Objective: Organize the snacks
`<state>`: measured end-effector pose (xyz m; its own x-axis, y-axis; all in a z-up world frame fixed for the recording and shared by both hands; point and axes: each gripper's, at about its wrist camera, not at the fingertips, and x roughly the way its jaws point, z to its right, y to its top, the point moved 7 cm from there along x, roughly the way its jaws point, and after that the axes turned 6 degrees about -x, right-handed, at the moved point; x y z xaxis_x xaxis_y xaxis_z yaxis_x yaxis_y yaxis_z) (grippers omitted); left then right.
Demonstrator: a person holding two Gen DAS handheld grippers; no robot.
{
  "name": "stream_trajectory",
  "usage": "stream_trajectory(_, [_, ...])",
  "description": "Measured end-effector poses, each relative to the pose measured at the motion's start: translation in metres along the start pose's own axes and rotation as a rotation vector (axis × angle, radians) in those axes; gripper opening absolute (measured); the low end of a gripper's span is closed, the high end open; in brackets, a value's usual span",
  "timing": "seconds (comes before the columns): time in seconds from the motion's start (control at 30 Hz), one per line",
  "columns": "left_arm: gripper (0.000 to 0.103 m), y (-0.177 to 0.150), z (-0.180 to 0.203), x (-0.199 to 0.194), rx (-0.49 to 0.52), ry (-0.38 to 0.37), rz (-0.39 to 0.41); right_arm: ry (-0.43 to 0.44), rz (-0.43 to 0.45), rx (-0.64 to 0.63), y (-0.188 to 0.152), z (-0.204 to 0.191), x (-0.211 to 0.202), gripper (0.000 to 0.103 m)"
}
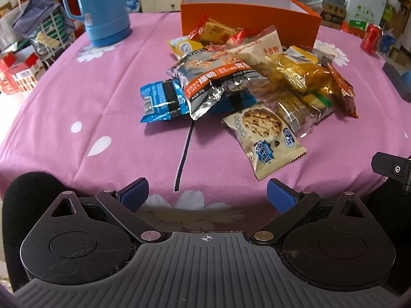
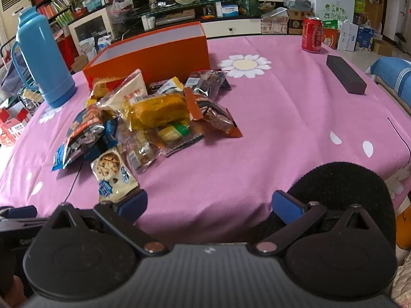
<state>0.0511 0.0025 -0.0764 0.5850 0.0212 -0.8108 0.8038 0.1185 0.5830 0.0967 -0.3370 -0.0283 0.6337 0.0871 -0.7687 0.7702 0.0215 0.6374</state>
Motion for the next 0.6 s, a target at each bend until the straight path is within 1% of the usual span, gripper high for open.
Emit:
stream_trajectory(0.27, [0.083,-0.001,0.000,0.008,-0.001,0.000,-0.019,0.015,0.007,-0.014,0.001,-0.003,0.004,0.102])
stream_trajectory(0.43, [0.083,-0.002,0.000,0.014,-0.003,0.000,-0.035,0.057,0.034,-0.015,0.002,-0.006,0.004,0.102])
stream_trajectory(0.6, [0.083,-0.003,0.000,0.020,-0.003,0.000,-0.052,0.070,0.019,-0.045,0.001,-0.011,0.009,0.102])
